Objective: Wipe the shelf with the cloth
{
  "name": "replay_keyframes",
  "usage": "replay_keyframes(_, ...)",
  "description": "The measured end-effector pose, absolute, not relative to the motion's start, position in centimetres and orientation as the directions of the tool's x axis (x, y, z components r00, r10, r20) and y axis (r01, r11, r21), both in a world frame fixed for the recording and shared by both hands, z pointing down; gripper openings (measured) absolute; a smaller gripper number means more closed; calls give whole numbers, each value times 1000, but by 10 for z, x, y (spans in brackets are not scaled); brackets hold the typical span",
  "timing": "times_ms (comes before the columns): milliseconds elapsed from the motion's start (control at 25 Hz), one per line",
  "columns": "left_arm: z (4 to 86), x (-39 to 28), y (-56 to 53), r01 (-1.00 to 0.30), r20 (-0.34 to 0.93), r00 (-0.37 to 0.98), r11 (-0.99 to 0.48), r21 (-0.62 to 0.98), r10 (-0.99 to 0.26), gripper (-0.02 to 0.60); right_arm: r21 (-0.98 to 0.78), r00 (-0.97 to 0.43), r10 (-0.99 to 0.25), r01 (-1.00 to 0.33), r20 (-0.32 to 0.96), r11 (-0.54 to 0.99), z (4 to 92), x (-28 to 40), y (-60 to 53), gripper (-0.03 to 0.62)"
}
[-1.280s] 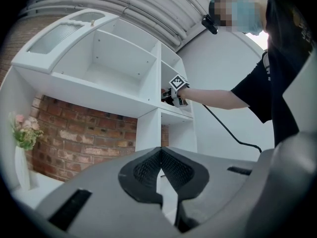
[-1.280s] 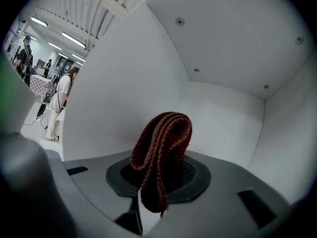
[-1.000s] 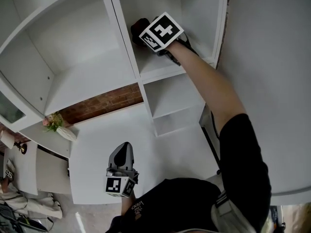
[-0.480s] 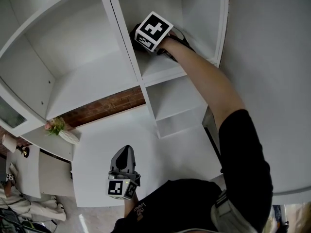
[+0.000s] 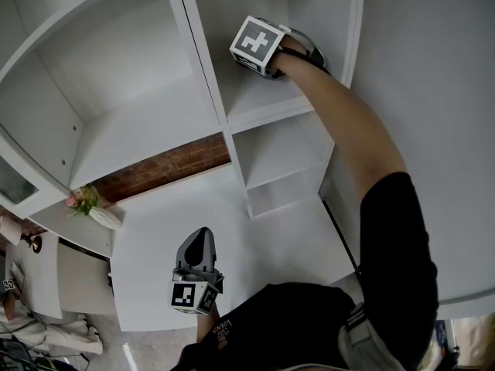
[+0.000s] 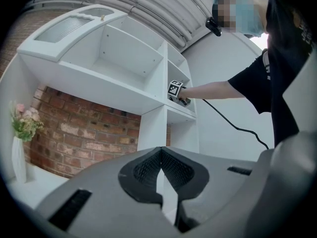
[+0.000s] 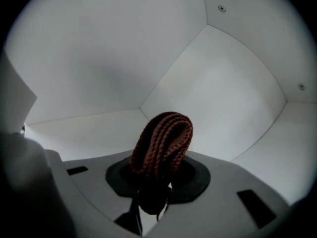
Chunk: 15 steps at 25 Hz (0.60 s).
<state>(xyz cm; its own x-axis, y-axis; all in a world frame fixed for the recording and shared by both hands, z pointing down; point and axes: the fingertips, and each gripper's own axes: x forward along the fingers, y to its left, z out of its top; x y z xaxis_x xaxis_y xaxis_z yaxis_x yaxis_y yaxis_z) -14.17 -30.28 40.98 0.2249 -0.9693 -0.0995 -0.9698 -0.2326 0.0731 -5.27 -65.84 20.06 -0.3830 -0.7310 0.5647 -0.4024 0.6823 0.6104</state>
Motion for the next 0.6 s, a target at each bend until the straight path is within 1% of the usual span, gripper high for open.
replay_keyframes(280,411,-141,-303,-963,-115,243,-253,88,-963,6,775,-116,-814,-257,569,578,203,-12,-671,95)
replay_keyframes(400,415,-145,-301,-963,-118,238,-250,99,-964,6,812,-5,-829,-200,559,548,205,4,-676,95)
replay_keyframes(600,419,-151,-300,-965,-119,228,-240,105,-966,6,854,134,-844,-105,519,509,208,27,-682,95)
